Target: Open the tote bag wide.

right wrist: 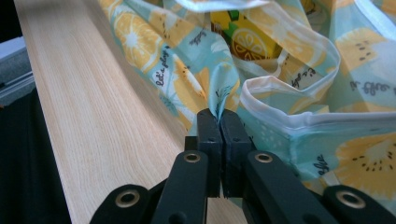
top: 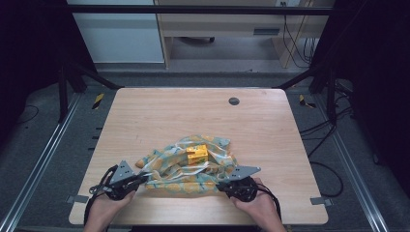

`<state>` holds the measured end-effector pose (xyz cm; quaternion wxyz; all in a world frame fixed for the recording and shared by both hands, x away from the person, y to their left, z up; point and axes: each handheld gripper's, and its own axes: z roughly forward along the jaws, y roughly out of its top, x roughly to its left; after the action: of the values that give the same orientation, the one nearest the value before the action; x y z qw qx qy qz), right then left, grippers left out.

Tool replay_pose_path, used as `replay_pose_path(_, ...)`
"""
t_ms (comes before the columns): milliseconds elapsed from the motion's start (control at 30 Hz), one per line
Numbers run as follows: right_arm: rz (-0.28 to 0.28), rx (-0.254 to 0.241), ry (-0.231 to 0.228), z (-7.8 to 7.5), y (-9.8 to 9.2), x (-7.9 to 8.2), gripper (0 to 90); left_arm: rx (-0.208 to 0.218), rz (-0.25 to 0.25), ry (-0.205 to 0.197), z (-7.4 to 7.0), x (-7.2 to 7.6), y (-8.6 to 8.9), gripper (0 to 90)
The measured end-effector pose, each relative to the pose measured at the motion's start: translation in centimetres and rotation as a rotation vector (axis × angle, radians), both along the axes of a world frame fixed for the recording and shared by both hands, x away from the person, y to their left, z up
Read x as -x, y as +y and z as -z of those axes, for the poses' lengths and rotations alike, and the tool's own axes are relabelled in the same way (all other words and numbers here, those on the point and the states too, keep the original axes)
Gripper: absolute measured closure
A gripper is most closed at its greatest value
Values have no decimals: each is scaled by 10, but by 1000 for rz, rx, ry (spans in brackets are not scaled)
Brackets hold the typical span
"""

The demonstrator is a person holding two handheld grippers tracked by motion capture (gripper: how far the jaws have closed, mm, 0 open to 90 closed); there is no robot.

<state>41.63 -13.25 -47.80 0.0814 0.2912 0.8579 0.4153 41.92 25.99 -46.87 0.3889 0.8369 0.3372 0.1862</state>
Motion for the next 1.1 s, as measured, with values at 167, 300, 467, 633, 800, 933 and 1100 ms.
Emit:
replay_pose_path(167, -12, 33, 8, 3, 1, 1, 876, -21, 0, 12, 3, 0, -1, 881)
replay_pose_path(300, -4, 19, -13, -1, 0, 2, 818, -14, -5, 6, 2, 0, 0, 880)
replay_pose_path(467, 4, -18, -58, -19, -6, 7, 682, -8, -5, 0, 2, 0, 2, 878)
replay_pose_path(633, 44, -54, -142, -52, -15, 1, 560, -4, 0, -10, 0, 0, 2, 877)
replay_pose_path(800, 91, -11, -188, -61, -19, -19, 527, 0, -3, -18, -1, 1, 3, 877)
replay_pose_path(933, 120, 25, -194, -58, -17, -45, 505, 0, -2, -25, -1, 0, 4, 876)
replay_pose_path(1100, 120, 52, -148, -45, -9, -64, 471, 5, -4, -32, -2, 0, 4, 875)
